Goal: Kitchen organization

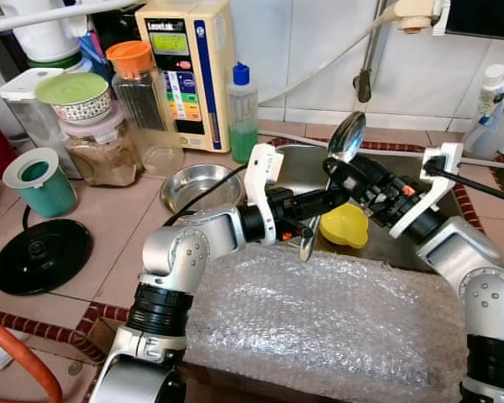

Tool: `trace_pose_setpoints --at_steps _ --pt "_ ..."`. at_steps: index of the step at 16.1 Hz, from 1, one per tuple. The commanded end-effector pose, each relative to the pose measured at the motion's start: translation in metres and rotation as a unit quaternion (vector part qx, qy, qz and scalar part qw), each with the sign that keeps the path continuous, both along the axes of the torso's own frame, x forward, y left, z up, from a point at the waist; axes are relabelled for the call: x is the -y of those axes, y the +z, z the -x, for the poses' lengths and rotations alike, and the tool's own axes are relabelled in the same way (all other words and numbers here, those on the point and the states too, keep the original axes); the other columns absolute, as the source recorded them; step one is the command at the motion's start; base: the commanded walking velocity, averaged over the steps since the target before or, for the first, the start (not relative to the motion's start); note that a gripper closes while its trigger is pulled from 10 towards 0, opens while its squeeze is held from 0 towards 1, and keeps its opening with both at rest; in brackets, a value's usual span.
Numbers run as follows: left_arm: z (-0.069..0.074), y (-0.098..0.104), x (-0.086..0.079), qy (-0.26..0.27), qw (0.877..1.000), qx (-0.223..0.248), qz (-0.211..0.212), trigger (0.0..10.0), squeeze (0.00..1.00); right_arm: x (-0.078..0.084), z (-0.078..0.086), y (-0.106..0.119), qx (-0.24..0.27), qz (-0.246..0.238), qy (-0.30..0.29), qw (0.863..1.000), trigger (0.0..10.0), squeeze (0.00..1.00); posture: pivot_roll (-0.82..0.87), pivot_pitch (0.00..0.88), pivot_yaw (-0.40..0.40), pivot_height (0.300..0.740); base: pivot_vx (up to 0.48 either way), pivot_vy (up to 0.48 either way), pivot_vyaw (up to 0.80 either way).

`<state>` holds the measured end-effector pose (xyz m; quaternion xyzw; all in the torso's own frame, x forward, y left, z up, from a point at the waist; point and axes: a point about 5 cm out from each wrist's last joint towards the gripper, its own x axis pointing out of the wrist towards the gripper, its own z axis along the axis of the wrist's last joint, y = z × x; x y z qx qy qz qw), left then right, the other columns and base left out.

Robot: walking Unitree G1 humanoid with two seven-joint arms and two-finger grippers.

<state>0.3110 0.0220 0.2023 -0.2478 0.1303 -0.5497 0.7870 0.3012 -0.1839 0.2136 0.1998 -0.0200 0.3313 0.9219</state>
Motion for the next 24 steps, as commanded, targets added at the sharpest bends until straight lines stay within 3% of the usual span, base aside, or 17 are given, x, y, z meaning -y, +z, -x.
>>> trace_pose_setpoints --at_steps 1,3,4,5,9,13,14,15,16,18,21,24 --pt "-0.006 0.003 -0.009 0.042 0.999 0.021 -0.009 0.0 0.00 0.011 -0.003 0.009 0.017 0.007 -0.025 1.000 10.0 1.00 -0.03 0.000 0.062 0.740 0.000 0.000 0.00" --pt "-0.010 0.003 -0.013 0.068 0.997 0.030 -0.009 0.2 0.00 0.015 -0.002 0.013 0.027 -0.002 -0.029 0.999 10.0 1.00 -0.02 0.000 0.068 0.740 0.000 0.000 0.00" --pt "-0.016 0.005 -0.017 0.102 0.994 0.034 -0.002 0.9 0.00 0.018 -0.001 0.016 0.035 -0.004 -0.031 0.999 10.0 1.00 -0.03 0.000 0.070 0.740 0.000 0.000 0.00" --pt "-0.017 0.006 -0.018 0.107 0.994 0.035 -0.001 0.5 0.00 0.019 0.000 0.016 0.031 -0.007 -0.031 0.999 10.0 1.00 -0.03 0.000 0.071 0.740 0.000 0.000 0.00" --pt "-0.015 0.003 -0.009 0.074 0.997 0.033 -0.015 0.4 0.00 0.003 0.015 0.016 0.027 -0.027 0.054 0.998 10.0 1.00 -0.02 0.000 0.075 0.740 0.000 0.000 0.00" --pt "-0.010 0.004 0.002 0.040 0.999 0.034 -0.009 0.5 0.00 -0.001 0.013 0.013 0.020 -0.013 0.066 0.998 10.0 1.00 -0.02 0.000 0.073 0.740 0.000 0.000 0.00" --pt "-0.006 0.005 0.006 0.024 0.999 0.035 -0.005 0.4 0.00 -0.003 0.011 0.011 0.015 -0.009 0.067 0.998 10.0 0.89 -0.02 0.000 0.073 0.740 0.000 0.000 0.00" --pt "-0.004 0.006 0.008 0.017 0.999 0.037 -0.003 0.4 0.00 -0.004 0.010 0.010 0.013 -0.006 0.065 0.998 10.0 0.05 -0.02 0.000 0.069 0.740 0.000 0.000 0.00" --pt "0.002 0.008 0.013 -0.007 0.999 0.040 0.004 0.4 0.00 -0.005 0.007 0.006 0.005 -0.002 0.062 0.998 10.0 0.00 -0.02 0.000 0.064 0.740 0.000 0.000 0.00" --pt "0.012 0.006 0.016 -0.041 0.998 0.042 0.000 0.6 0.00 -0.011 0.000 0.001 -0.008 0.009 0.066 0.998 10.0 0.00 -0.01 0.000 0.061 0.740 0.000 0.000 0.00" --pt "0.015 0.004 0.015 -0.046 0.998 0.039 -0.001 0.8 0.00 -0.011 -0.003 -0.001 -0.010 0.006 0.055 0.998 0.0 0.00 0.01 0.000 0.058 0.740 0.000 0.000 0.00" --pt "0.014 0.005 0.012 -0.046 0.998 0.040 -0.002 0.5 0.00 -0.001 -0.007 -0.004 -0.016 0.003 0.018 1.000 0.0 0.00 0.01 0.000 0.059 0.740 0.000 0.000 0.00"
